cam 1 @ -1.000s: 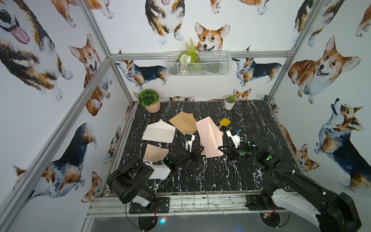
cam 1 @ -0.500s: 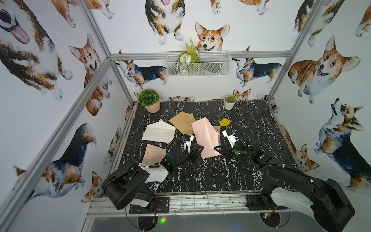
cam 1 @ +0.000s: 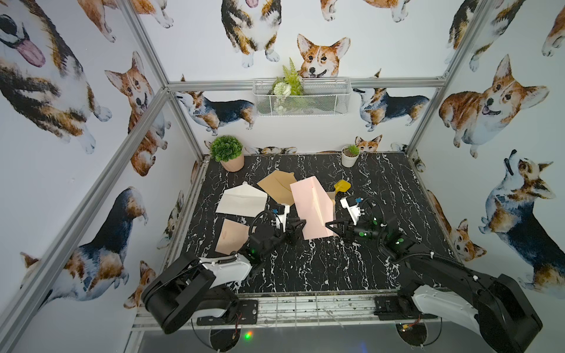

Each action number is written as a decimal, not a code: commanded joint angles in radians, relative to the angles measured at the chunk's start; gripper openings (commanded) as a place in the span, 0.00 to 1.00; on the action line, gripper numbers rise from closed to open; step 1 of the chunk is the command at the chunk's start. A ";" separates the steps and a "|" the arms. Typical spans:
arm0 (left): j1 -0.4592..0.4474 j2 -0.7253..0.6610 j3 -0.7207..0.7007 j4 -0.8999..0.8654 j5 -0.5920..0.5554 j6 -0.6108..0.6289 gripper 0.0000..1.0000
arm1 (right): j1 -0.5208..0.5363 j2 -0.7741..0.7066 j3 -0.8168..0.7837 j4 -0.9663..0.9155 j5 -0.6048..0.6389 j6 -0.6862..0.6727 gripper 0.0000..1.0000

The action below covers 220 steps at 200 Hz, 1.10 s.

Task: Take the letter paper out of the envelope
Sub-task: Pick up the envelope from the center of the board.

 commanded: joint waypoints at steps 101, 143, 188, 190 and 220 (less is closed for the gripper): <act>-0.001 -0.066 -0.023 0.002 0.004 0.042 0.41 | -0.048 0.139 -0.060 0.310 -0.121 0.105 0.00; 0.000 -0.095 -0.029 -0.025 -0.025 0.047 0.42 | -0.073 0.151 -0.069 0.351 -0.141 0.132 0.00; 0.000 -0.107 -0.029 -0.046 -0.042 0.052 0.47 | -0.104 0.067 -0.067 0.275 -0.161 0.122 0.00; -0.001 -0.107 -0.028 -0.046 -0.044 0.051 0.47 | -0.104 0.065 -0.066 0.270 -0.162 0.121 0.00; 0.000 -0.101 -0.027 -0.046 -0.044 0.052 0.48 | -0.103 0.008 -0.063 0.236 -0.182 0.115 0.00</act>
